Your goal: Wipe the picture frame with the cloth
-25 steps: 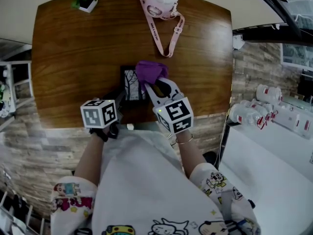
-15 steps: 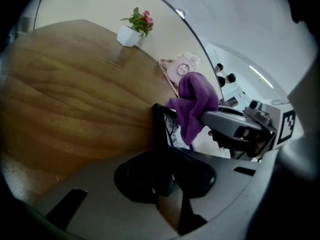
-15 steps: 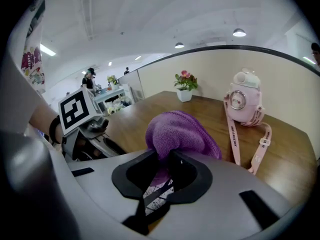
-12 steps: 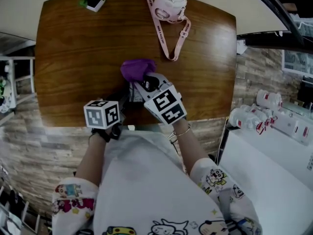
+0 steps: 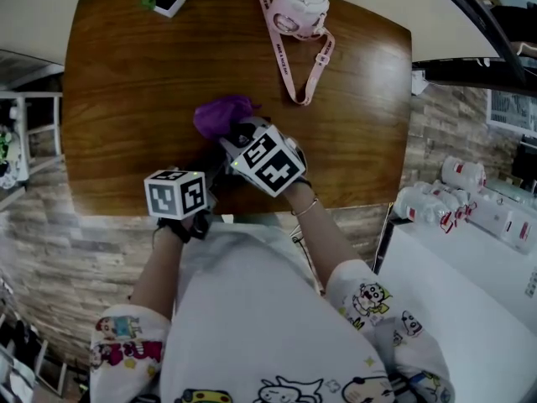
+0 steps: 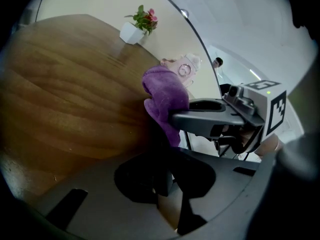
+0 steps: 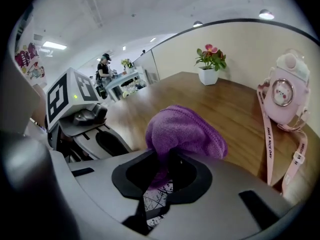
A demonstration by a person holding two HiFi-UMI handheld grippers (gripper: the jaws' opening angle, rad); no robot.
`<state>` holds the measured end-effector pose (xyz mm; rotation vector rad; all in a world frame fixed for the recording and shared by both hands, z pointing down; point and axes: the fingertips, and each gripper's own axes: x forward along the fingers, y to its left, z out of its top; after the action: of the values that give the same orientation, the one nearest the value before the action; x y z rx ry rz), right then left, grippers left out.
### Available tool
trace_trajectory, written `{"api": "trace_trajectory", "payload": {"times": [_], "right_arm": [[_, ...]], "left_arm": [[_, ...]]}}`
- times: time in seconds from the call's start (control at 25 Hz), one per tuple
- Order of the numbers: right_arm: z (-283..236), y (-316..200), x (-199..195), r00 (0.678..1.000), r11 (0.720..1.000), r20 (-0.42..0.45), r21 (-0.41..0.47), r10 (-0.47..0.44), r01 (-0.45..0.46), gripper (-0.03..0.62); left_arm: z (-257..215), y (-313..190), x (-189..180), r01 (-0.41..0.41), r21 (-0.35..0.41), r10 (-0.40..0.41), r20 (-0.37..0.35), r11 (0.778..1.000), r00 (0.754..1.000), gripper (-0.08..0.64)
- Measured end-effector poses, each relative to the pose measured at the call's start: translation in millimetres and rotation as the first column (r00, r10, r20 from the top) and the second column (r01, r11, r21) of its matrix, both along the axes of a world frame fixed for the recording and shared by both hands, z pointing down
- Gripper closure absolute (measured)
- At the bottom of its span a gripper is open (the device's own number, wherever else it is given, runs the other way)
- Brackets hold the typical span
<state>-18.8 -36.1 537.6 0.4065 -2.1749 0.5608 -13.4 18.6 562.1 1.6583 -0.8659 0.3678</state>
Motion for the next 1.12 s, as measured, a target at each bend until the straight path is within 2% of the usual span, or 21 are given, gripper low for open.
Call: {"api": "trace_trajectory", "payload": {"times": [0.12,0.52,1.12], "right_arm": [[5,-3,0,1.0,0.999,0.001,-0.038,0.027,-0.027,0.541],[7,-5,11,0.996,0.995,-0.028,-0.06,0.081,-0.082,0.541],[12,-7,61,0.98,0.988,-0.132,-0.016,0.148,-0.151,0.543]], "left_arm": [[1,0,-1,0.0,-0.005,0.0,-0.007,1.0,1.0,0.499],[0,0,-1,0.016,-0.014,-0.016,-0.025,1.0,1.0,0.501],[1,-1,-1,0.017,-0.015,-0.017,-0.023,1.0,1.0,0.502]]}}
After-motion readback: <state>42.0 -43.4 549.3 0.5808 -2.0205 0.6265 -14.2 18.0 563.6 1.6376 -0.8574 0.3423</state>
